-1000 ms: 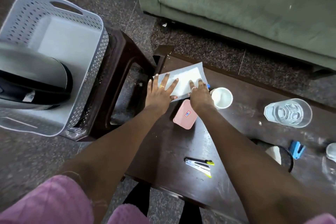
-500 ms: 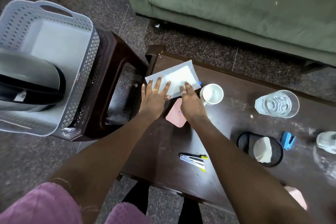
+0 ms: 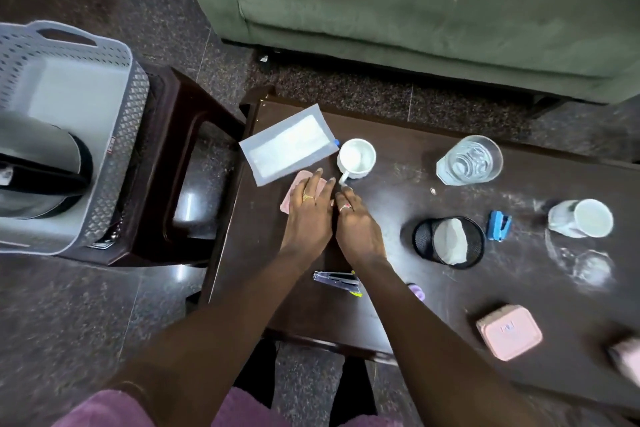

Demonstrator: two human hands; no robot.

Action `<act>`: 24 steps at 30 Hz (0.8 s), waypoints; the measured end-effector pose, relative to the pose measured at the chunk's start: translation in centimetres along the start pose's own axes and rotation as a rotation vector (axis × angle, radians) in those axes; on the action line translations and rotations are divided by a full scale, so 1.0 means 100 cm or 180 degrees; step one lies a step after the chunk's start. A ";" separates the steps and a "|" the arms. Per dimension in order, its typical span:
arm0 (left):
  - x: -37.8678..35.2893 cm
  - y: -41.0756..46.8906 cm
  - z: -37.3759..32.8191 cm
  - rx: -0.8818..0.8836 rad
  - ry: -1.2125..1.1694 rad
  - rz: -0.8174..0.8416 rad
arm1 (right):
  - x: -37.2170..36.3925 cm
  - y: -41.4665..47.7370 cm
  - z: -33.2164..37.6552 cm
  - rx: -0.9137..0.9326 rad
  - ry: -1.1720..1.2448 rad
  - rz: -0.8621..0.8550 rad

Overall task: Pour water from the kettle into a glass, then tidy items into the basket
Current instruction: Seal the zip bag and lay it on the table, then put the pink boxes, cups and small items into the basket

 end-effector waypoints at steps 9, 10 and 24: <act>-0.032 -0.037 -0.065 -0.0296 -0.0050 0.0465 | 0.068 -0.040 -0.035 0.0200 -0.0354 -0.1224; -0.035 -0.039 -0.074 -0.0354 -0.0058 0.0494 | 0.079 -0.044 -0.042 0.0159 -0.0560 -0.1436; -0.081 -0.047 -0.167 -0.0595 -0.0705 0.0808 | 0.110 -0.050 -0.171 -0.1715 -0.0362 -0.0188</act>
Point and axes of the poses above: each hand's wrist, its own y-axis towards the middle knuckle, its own x-axis out of the back of the hand, z = x × y, the point moved 9 cm from there along y, towards the middle knuckle, and after that the axes turned 13 degrees about -z, right-handed, at the moved point
